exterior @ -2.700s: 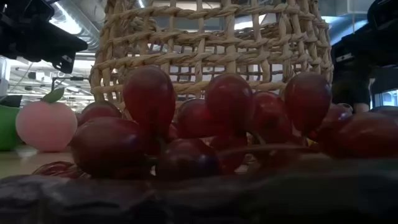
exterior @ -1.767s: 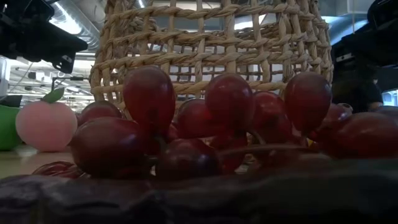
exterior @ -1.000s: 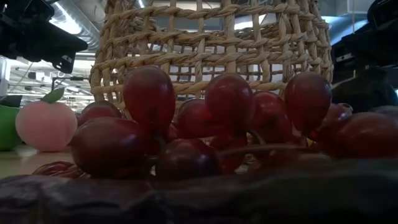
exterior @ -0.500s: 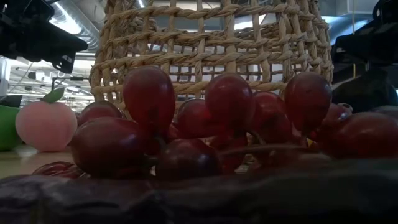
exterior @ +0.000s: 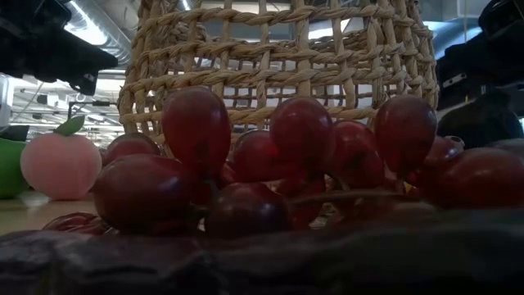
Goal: Build produce basket
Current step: Put the green apple into the brown basket
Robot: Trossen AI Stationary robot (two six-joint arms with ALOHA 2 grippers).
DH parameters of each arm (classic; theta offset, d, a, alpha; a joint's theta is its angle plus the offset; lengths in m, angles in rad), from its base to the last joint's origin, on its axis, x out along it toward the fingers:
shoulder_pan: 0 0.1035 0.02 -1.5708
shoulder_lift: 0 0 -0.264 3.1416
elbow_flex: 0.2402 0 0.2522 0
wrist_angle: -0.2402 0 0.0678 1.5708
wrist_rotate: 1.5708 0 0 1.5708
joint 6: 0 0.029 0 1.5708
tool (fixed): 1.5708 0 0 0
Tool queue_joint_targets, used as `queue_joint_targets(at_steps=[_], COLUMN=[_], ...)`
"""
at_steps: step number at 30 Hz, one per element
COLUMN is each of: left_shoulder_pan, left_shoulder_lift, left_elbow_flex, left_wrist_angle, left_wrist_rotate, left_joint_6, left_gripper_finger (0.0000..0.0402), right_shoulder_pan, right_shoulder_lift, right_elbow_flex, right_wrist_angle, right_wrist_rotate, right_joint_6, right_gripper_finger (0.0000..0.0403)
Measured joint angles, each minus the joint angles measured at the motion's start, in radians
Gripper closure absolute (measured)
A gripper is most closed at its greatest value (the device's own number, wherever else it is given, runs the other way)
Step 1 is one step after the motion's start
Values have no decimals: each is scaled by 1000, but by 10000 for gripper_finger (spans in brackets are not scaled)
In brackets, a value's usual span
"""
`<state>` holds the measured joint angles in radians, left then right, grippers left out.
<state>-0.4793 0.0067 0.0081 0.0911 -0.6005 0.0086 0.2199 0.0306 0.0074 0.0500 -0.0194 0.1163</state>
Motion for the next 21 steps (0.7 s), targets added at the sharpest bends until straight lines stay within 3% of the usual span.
queue_joint_targets(at_steps=[3, 10, 17, 21], left_shoulder_pan=[2, 2, 2, 3], left_shoulder_lift=[0, 77, 319, 464], left_elbow_flex=[44, 292, 538, 684], left_wrist_angle=[17, -93, -239, -360], left_wrist_rotate=[-82, -193, -338, -359], left_joint_6=[10, 132, 44, -51], left_gripper_finger=[401, 401, 401, 401], right_shoulder_pan=[0, 0, 0, 0], right_shoulder_lift=[0, 0, 0, 10], right_elbow_flex=[0, 0, 33, 106], right_wrist_angle=[11, 27, -14, -137], right_wrist_rotate=[-1, 0, 29, 74], right_joint_6=[12, -31, -70, -87], right_gripper_finger=[402, 402, 402, 402])
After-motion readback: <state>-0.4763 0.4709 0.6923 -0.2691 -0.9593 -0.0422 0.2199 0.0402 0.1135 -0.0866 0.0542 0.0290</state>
